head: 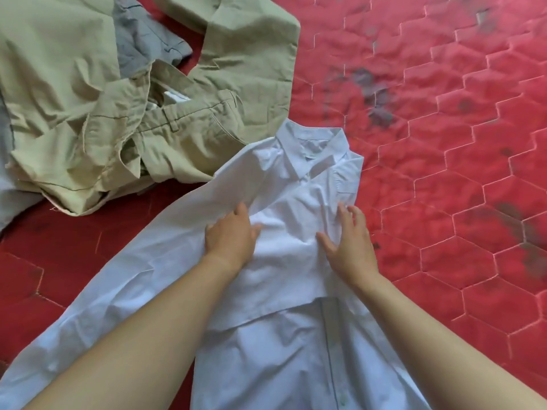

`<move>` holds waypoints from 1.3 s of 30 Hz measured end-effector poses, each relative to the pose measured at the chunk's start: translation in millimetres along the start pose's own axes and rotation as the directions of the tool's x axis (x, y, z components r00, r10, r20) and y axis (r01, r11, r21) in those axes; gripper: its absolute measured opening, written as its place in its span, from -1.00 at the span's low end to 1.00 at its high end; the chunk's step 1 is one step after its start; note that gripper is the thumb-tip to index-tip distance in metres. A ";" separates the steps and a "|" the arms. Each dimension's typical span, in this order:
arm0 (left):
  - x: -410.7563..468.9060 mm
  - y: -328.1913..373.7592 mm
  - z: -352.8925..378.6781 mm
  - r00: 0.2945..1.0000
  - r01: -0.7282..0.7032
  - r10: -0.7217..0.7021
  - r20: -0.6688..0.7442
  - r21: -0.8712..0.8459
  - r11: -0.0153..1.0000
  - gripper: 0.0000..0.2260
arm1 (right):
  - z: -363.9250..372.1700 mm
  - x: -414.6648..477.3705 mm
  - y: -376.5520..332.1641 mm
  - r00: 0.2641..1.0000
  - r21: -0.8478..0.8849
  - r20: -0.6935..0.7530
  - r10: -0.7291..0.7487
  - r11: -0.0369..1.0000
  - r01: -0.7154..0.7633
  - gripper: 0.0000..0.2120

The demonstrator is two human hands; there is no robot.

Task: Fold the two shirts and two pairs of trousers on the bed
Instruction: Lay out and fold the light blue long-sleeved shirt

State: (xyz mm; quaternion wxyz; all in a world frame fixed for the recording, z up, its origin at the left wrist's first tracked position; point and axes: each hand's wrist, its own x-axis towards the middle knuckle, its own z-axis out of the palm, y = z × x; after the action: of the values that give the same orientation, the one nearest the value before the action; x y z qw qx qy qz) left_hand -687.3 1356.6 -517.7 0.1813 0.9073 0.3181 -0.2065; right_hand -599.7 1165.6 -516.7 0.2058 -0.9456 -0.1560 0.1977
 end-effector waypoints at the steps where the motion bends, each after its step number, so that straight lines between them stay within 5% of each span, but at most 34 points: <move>1: -2.3 -1.3 -0.5 1.000 -0.025 0.025 -0.018 0.002 1.000 -0.71 | -0.5 -1.6 1.5 1.000 0.019 -0.004 -0.029 0.999 0.029 -0.35; 4: -21.8 -10.4 -14.0 0.957 -0.217 0.172 -0.235 -0.185 0.958 -0.81 | -4.7 -11.6 -0.8 0.996 0.097 -0.058 -0.075 0.992 0.080 -0.39; 6: -34.9 -23.3 -29.8 0.925 -0.242 0.144 -0.351 -0.253 0.937 -0.85 | -8.5 -16.7 -6.7 0.991 0.155 -0.081 -0.103 0.981 0.115 -0.40; 12: -45.1 -90.5 -43.5 0.970 0.176 -0.199 -0.143 -0.155 0.972 -0.80 | -10.6 -14.3 -22.3 0.986 0.185 0.028 -0.167 0.970 0.159 -0.44; 21: 24.4 -4.1 -46.1 0.962 -0.170 0.101 -0.253 -0.268 0.948 -0.60 | 1.2 42.9 -22.3 0.998 0.252 0.022 -0.053 0.967 0.045 -0.50; 26: 34.4 -1.5 -27.5 0.981 -0.049 0.005 -0.193 -0.222 0.974 -0.37 | 19.7 69.8 -32.7 0.997 0.443 0.006 0.082 0.893 -0.077 -0.43; 28: 31.3 -4.4 -21.6 0.987 0.001 -0.036 -0.156 -0.216 0.976 -0.35 | 24.5 65.8 -34.4 0.993 0.568 0.012 0.117 0.817 -0.103 -0.58; 32: 26.1 6.8 -17.8 0.997 -0.048 0.036 -0.066 -0.202 0.978 -0.64 | 12.1 39.3 -10.4 0.974 0.597 -0.148 0.173 0.801 -0.052 -0.80; 39: 44.7 124.9 -32.8 0.909 -0.365 0.296 -0.293 -0.218 0.905 -0.79 | -78.5 31.6 88.9 0.852 0.507 -0.379 0.361 0.851 -0.135 -0.82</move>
State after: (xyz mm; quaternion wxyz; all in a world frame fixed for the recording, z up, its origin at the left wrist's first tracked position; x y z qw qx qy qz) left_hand -565.5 1302.7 -487.1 0.2927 0.9342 0.2039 -0.0099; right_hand -518.8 1074.7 -500.8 0.4276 -0.9004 0.0763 0.0245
